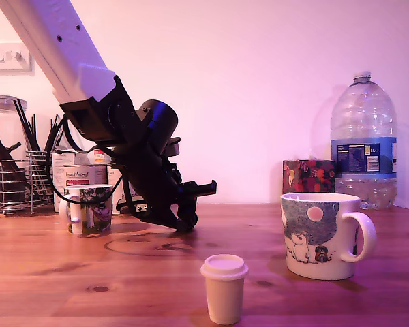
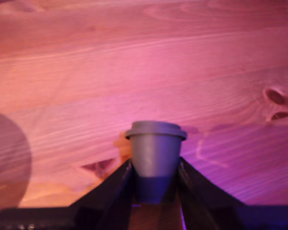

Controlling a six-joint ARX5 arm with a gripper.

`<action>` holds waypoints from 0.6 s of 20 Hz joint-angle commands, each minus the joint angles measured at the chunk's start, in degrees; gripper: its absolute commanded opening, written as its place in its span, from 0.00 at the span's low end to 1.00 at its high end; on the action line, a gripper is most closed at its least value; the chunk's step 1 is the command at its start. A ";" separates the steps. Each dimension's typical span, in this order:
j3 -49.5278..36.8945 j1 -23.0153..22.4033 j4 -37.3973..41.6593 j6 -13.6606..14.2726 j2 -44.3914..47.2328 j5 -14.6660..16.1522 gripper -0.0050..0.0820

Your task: Pick up the coffee capsules from the table one by one and drop them inside the nearest coffee cup

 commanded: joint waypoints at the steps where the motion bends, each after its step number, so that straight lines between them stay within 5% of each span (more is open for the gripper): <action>1: -1.73 -0.37 -1.27 0.94 2.45 0.66 0.16; 12: -1.92 -1.16 -0.61 4.33 -0.17 0.46 0.16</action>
